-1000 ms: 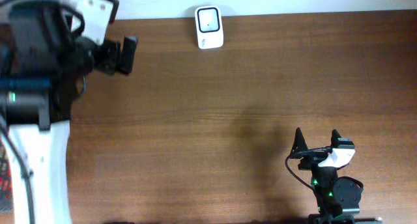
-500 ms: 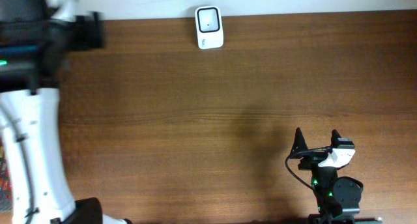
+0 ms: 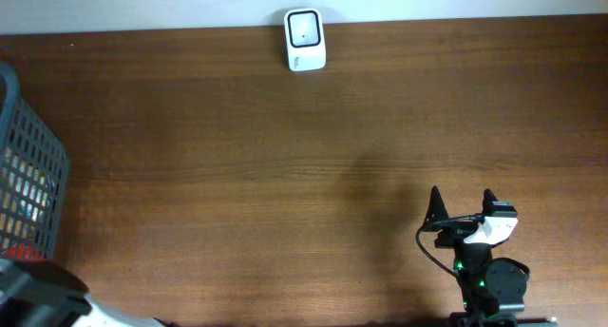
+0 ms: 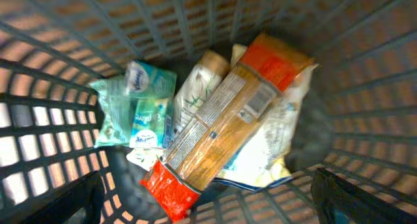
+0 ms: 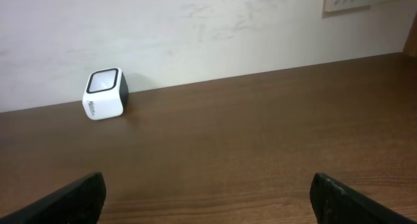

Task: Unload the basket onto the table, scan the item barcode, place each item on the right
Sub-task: 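Reach the left gripper into the grey basket toward the orange-capped package, then lift the orange-capped snack package out and lay it mid-table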

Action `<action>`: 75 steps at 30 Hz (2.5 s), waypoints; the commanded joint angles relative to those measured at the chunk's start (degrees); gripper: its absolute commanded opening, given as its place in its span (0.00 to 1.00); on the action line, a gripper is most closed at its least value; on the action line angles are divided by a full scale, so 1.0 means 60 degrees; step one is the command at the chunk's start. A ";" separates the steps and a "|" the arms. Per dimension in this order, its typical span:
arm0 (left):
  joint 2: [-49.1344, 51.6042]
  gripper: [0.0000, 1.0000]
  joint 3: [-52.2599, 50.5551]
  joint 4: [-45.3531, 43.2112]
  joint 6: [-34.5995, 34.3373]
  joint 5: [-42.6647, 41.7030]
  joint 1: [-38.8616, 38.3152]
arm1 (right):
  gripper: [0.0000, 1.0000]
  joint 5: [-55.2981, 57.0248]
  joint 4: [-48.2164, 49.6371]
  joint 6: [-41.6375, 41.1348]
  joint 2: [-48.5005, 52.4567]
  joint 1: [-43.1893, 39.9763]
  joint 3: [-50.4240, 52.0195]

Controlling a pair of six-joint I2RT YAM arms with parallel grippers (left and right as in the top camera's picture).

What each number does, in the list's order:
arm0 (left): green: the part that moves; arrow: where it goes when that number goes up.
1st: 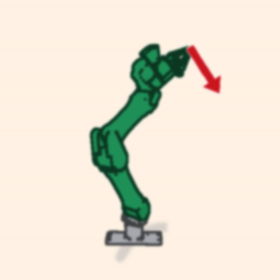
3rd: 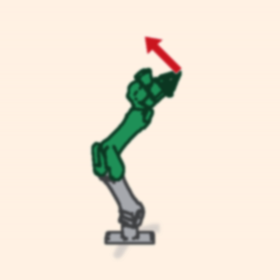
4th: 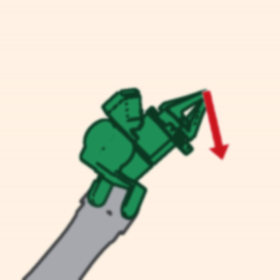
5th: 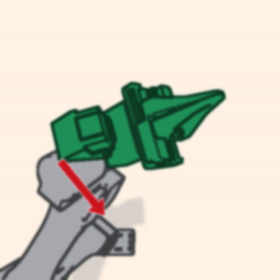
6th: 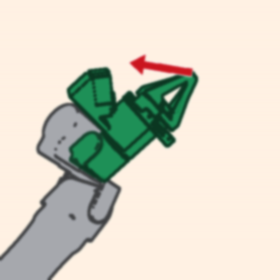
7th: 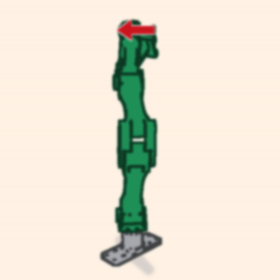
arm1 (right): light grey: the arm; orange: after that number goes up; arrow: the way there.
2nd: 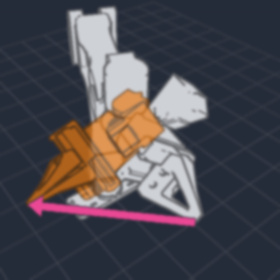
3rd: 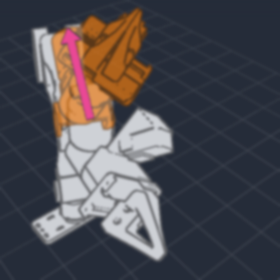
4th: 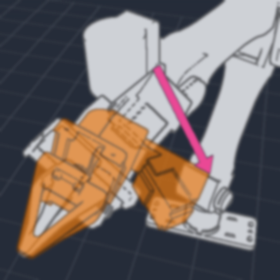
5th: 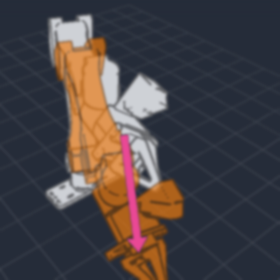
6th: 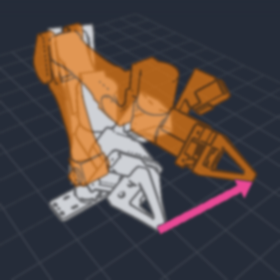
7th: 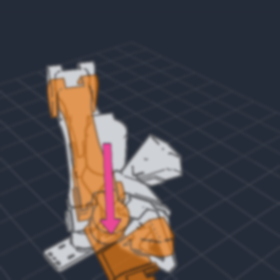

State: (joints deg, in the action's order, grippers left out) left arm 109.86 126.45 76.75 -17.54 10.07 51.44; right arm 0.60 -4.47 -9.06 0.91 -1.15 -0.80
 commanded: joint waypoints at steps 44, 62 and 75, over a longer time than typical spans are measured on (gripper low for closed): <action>0.2033 0.00 -0.1111 -0.2014 0.3293 -0.1501 0.0189 | 0.99 0.0015 -0.0033 -0.0033 -0.0073 -0.0080 0.0080; -0.2437 0.00 0.2987 -0.1024 0.3727 -0.5818 -0.2098 | 0.99 0.0015 -0.0033 -0.0033 -0.0073 -0.0080 0.0080; -0.1111 0.00 -0.2178 -0.0481 -0.0488 -0.1920 -0.9449 | 0.99 0.0015 -0.0033 -0.0033 -0.0073 -0.0080 0.0080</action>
State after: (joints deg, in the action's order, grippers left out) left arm 103.11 124.18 78.74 -12.21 -9.19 2.24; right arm 0.60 -4.47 -9.04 0.91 -1.15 -0.80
